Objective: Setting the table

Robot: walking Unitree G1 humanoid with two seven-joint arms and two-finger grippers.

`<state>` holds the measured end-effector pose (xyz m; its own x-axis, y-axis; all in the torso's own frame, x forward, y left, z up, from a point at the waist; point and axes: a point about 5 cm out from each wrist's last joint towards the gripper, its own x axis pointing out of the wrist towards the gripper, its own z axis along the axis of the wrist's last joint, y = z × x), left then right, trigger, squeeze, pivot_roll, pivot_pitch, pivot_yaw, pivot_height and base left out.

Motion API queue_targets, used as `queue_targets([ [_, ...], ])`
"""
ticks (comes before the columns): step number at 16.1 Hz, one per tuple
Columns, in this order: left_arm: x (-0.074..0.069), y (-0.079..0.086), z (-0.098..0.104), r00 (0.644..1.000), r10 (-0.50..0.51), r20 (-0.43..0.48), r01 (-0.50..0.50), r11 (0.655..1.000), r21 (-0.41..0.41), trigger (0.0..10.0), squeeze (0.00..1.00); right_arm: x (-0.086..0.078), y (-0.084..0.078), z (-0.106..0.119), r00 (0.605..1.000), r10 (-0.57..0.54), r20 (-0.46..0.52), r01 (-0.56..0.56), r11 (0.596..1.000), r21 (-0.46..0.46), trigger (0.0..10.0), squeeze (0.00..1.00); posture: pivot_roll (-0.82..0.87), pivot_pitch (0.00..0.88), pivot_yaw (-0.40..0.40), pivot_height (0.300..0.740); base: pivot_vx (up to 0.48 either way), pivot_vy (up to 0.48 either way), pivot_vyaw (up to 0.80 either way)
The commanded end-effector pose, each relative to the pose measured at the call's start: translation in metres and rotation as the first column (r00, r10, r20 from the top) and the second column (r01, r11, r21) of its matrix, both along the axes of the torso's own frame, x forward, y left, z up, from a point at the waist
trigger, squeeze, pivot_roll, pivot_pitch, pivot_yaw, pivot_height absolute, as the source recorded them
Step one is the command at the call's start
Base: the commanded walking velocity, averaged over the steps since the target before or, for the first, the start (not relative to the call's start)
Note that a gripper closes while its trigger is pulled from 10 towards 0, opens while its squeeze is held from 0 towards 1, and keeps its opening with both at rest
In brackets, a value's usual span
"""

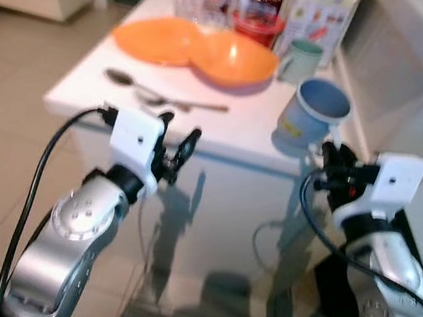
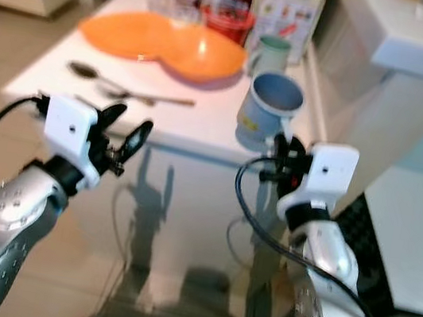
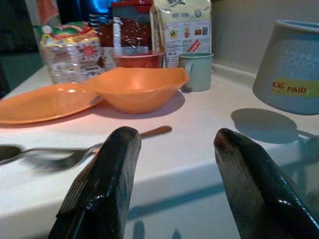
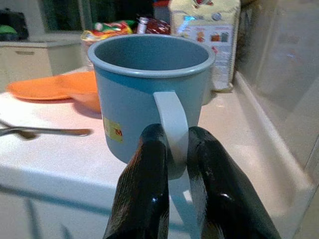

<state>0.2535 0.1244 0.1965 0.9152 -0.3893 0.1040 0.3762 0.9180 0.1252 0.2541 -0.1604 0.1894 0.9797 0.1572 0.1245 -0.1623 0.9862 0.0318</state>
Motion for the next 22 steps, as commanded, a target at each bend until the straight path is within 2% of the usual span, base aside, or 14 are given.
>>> queue_targets([
  [1,0.0,-0.001,-0.001,1.0,-0.007,0.001,0.006,1.0,0.007,10.0,0.0,-0.001,-0.001,0.003,1.0,-0.009,0.013,0.009,1.0,0.001,10.0,0.0,0.06,0.0,-0.033,0.74,-0.315,0.0,0.0],
  [7,0.003,0.001,-0.002,1.0,0.019,-0.008,-0.019,1.0,0.022,10.0,0.0,-0.002,-0.006,-0.003,0.999,-0.036,-0.017,0.037,0.999,0.008,10.0,0.0,0.06,0.0,-0.029,0.74,-0.139,0.0,-0.08],
  [15,0.009,0.008,-0.006,0.994,0.107,-0.02,-0.106,0.994,0.03,10.0,0.0,-0.002,-0.019,-0.018,0.988,-0.125,-0.093,0.124,0.992,-0.023,10.0,0.0,0.05,0.0,-0.029,0.74,0.0,0.0,-0.8],
  [20,0.009,0.005,-0.001,0.997,0.079,0.013,-0.079,0.997,0.0,10.0,0.0,-0.002,-0.024,-0.021,0.981,-0.169,-0.099,0.167,0.985,-0.034,10.0,0.0,0.05,0.0,-0.026,0.74,0.0,0.0,-0.8],
  [22,0.008,0.002,0.0,0.998,0.054,0.02,-0.054,0.998,-0.02,10.0,0.0,-0.001,-0.029,-0.019,0.976,-0.202,-0.083,0.199,0.979,-0.042,10.0,0.0,0.04,0.0,-0.024,0.74,0.296,0.0,-0.8],
])
